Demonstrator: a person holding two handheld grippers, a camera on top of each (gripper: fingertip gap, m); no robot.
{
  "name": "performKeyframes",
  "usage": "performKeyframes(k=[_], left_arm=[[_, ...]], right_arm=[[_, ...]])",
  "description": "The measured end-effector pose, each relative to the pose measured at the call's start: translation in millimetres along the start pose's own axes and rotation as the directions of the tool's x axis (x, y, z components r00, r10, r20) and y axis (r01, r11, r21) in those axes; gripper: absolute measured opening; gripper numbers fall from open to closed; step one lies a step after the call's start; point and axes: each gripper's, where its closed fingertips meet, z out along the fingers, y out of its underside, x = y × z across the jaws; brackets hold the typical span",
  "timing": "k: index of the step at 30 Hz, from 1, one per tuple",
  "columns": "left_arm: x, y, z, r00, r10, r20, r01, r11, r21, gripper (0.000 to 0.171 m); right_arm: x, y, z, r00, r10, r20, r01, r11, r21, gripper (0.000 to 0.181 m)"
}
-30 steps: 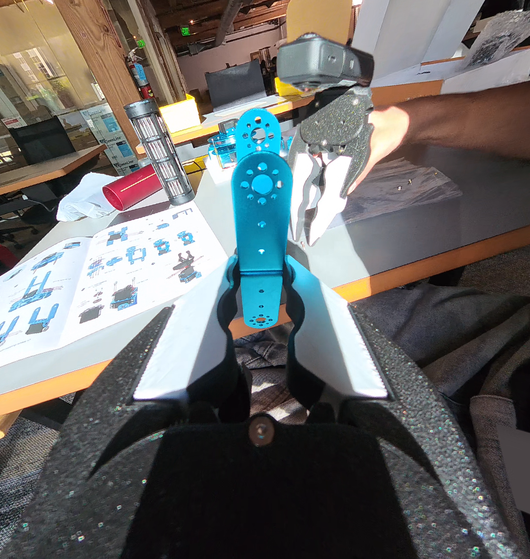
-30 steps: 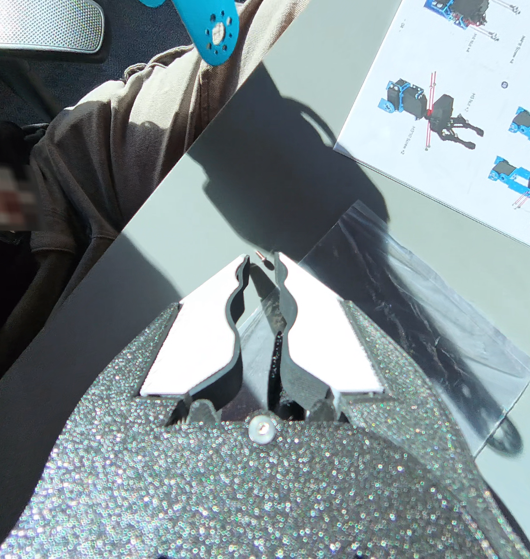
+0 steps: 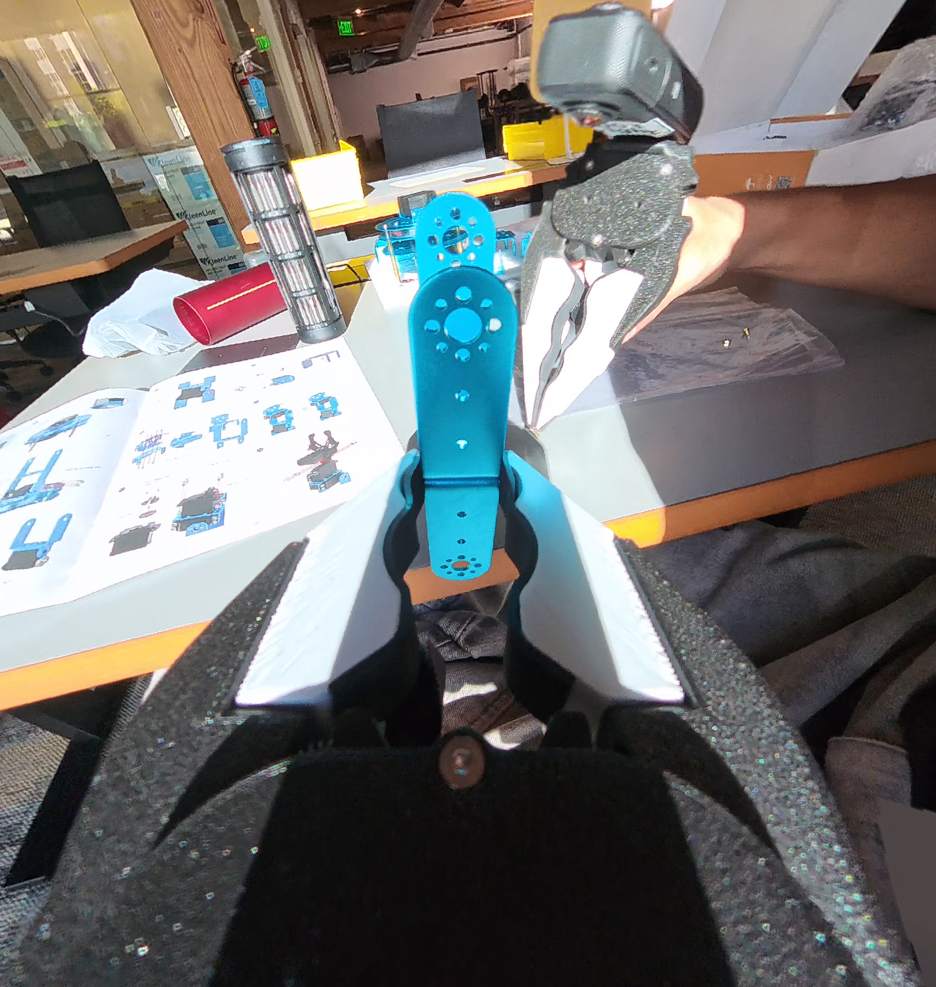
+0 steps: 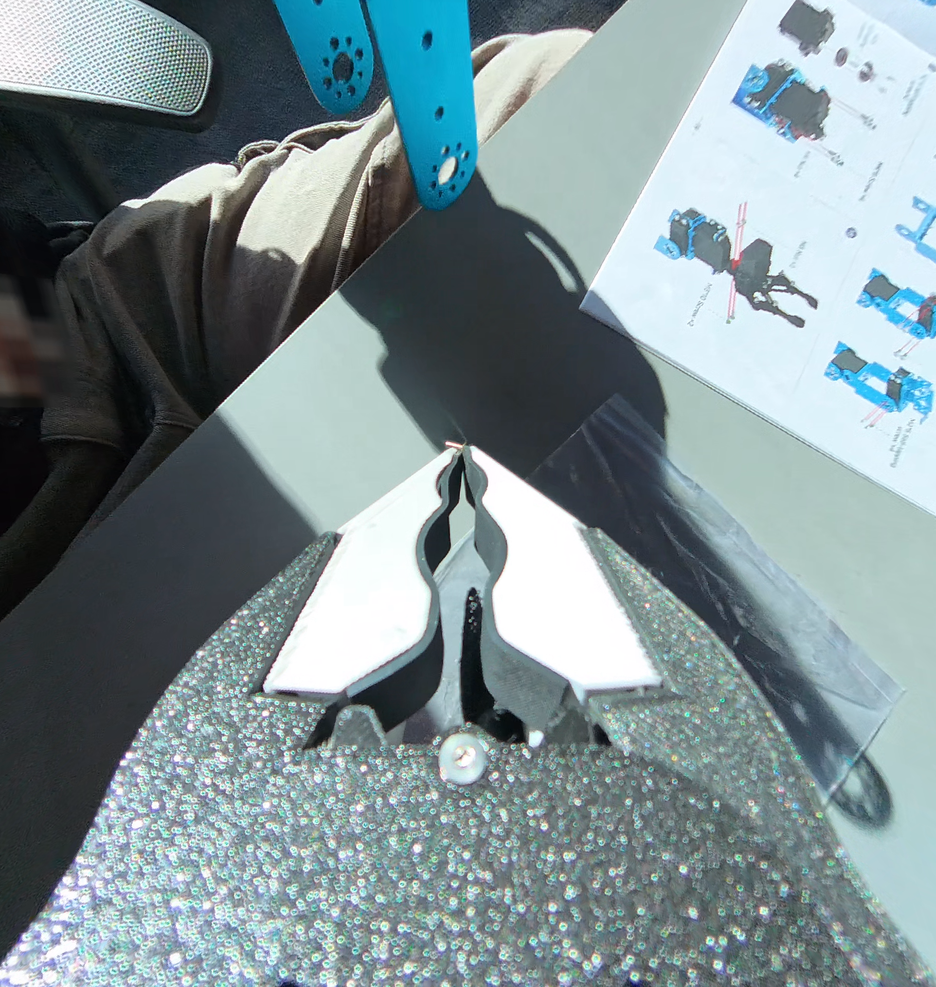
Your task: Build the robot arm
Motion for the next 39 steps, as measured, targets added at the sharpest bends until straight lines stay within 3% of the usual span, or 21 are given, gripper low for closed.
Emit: performKeyframes(k=[5,9,12,17,20,23,25,29,33,39], left_arm=[[-2,-8,17,0.986,-0.16,-0.035,0.161,0.987,0.028,0.027],[-2,-14,42,0.954,-0.285,-0.091,0.287,0.958,0.009,0.026],[7,-19,62,0.947,-0.29,-0.139,0.289,0.957,-0.021,0.026],[27,-22,87,0.951,-0.231,-0.205,0.221,0.973,-0.07,0.026],[9,-12,94,0.968,-0.205,-0.148,0.191,0.976,-0.101,0.026],[-14,-11,92,0.951,-0.273,-0.144,0.266,0.962,-0.065,0.026],[-22,-8,88,0.96,-0.253,-0.123,0.249,0.967,-0.048,0.026],[-22,-19,56,0.958,-0.248,-0.146,0.261,0.962,0.077,0.026],[-23,-24,14,0.955,-0.238,-0.176,0.272,0.939,0.208,0.026],[-21,4,-31,0.956,-0.249,-0.153,0.28,0.93,0.238,0.026]], right_arm=[[12,-28,-25,0.985,-0.065,-0.161,0.083,0.991,0.104,0.0],[17,-66,-62,0.915,-0.168,-0.367,0.232,0.963,0.138,0.0],[12,-87,-77,0.869,-0.201,-0.452,0.29,0.947,0.137,0.0],[15,-81,-80,0.793,-0.29,-0.535,0.344,0.939,0.001,0.0],[11,-62,-76,0.834,-0.251,-0.491,0.285,0.959,-0.006,0.0],[1,-27,-58,0.945,-0.085,-0.314,0.096,0.995,0.02,0.0],[-19,-8,-47,0.99,0.049,-0.134,-0.047,0.999,0.014,0.009],[-34,9,-50,0.985,0.146,-0.094,-0.142,0.989,0.048,0.007],[-68,-3,-57,0.973,0.222,-0.058,-0.216,0.972,0.092,0.005],[-136,-20,-51,0.96,0.212,-0.182,-0.206,0.977,0.052,0.005]])
